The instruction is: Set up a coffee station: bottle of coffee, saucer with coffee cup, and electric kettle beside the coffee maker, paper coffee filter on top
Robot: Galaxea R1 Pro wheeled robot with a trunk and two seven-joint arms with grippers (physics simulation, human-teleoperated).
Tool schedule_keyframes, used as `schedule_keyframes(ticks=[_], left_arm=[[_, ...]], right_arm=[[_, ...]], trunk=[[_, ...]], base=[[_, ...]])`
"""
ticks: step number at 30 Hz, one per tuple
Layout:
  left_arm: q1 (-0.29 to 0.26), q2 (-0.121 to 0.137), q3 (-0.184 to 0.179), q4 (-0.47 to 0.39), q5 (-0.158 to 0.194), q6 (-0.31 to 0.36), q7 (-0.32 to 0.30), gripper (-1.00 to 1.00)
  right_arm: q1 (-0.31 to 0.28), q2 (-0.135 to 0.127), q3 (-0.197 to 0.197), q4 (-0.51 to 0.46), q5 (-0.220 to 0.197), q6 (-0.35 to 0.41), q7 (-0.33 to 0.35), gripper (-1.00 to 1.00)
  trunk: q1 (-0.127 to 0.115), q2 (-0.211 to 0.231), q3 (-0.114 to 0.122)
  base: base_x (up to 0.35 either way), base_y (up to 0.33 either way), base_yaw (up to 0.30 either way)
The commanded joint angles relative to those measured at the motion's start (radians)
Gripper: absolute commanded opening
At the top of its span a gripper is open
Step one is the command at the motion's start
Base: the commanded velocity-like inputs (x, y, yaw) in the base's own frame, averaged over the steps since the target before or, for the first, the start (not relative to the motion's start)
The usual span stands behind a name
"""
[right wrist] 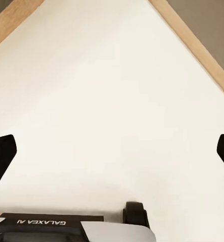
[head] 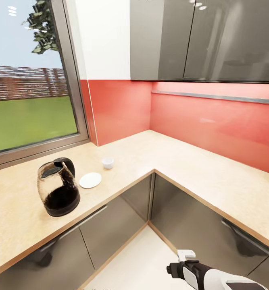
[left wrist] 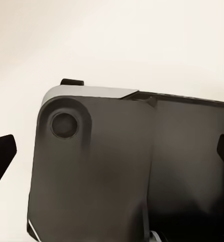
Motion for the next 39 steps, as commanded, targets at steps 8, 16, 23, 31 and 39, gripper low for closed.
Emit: schedule_keyframes(ticks=[8, 16, 23, 31, 39], left_arm=[[0.000, -0.001, 0.006, -0.001, 0.003, -0.002, -0.001, 1.00], [0.000, -0.001, 0.006, -0.001, 0.003, -0.002, -0.001, 1.00], [0.000, -0.001, 0.006, -0.001, 0.003, -0.003, -0.001, 1.00], [0.000, -0.001, 0.006, -0.001, 0.003, -0.004, -0.001, 1.00], [0.000, -0.001, 0.006, -0.001, 0.003, -0.004, -0.001, 1.00]], right_arm=[[-0.002, 0.001, -0.001, 0.001, 0.000, 0.001, 0.001, 1.00], [-0.001, 0.000, -0.001, 0.001, 0.000, 0.001, 0.001, 1.00], [-0.001, 0.000, -0.001, 0.001, 0.000, 0.001, 0.001, 1.00], [-0.001, 0.001, -0.001, 0.001, 0.000, 0.001, 0.001, 1.00], [-0.001, 0.000, -0.001, 0.001, 0.000, 0.001, 0.001, 1.00]], trunk=[[0.000, -0.001, 0.007], [0.000, -0.001, 0.015], [0.000, -0.001, 0.023], [0.000, -0.001, 0.032], [0.000, -0.001, 0.041]], base=[[0.000, -0.323, 0.262], [0.000, -0.323, 0.239], [0.000, -0.323, 0.237], [0.000, -0.246, 0.237], [0.000, -0.013, 0.237]])
